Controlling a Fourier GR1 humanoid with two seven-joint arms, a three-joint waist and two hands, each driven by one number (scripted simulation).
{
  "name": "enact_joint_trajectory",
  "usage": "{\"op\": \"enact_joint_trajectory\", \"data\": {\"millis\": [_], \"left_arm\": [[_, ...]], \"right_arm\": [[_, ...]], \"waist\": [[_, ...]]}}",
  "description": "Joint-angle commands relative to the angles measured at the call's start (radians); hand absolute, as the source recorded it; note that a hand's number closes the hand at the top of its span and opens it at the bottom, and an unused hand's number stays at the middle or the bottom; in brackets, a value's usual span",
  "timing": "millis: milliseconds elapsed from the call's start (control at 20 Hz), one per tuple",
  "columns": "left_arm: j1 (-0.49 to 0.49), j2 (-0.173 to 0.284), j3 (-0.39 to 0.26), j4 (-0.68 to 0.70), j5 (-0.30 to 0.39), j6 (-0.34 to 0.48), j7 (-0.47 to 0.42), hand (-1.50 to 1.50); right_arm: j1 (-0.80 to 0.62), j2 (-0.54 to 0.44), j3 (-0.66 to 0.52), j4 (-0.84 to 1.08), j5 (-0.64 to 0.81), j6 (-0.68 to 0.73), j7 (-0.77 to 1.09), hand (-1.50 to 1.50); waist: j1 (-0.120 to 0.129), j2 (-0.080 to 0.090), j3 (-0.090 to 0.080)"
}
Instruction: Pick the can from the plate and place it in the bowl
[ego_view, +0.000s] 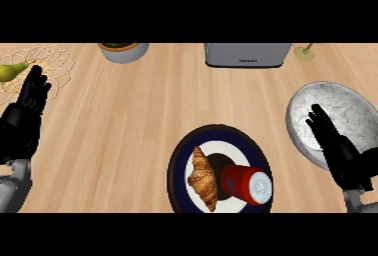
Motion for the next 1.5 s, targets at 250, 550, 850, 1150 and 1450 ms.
{"op": "enact_joint_trajectory", "data": {"millis": [250, 550, 850, 1150, 1450], "left_arm": [[-0.05, -0.019, -0.061, -0.023, -0.035, -0.029, -0.032, 0.0], [-0.044, -0.064, -0.095, -0.025, -0.029, -0.023, 0.008, 0.0], [-0.076, -0.061, -0.089, 0.019, -0.056, -0.017, 0.017, 0.0], [-0.066, -0.087, -0.105, 0.001, -0.076, 0.003, 0.03, 0.0], [0.001, -0.096, -0.115, -0.01, -0.103, 0.006, 0.002, 0.0]], "right_arm": [[-0.238, 0.122, 0.12, -0.211, -0.223, 0.531, -0.24, 1.5], [-0.22, 0.09, -0.052, 0.073, -0.234, 0.769, -0.625, -1.5], [-0.288, -0.083, -0.119, 0.145, 0.021, 0.949, -0.9, -1.5], [-0.336, -0.216, -0.069, 0.09, 0.26, 0.843, -0.946, -1.5], [-0.322, -0.232, 0.065, -0.006, 0.503, 0.644, -0.945, -1.5]], "waist": [[0.125, 0.04, 0.046], [0.063, 0.056, 0.038], [0.034, 0.049, 0.032], [0.036, 0.039, 0.029], [0.03, 0.035, 0.026]]}}
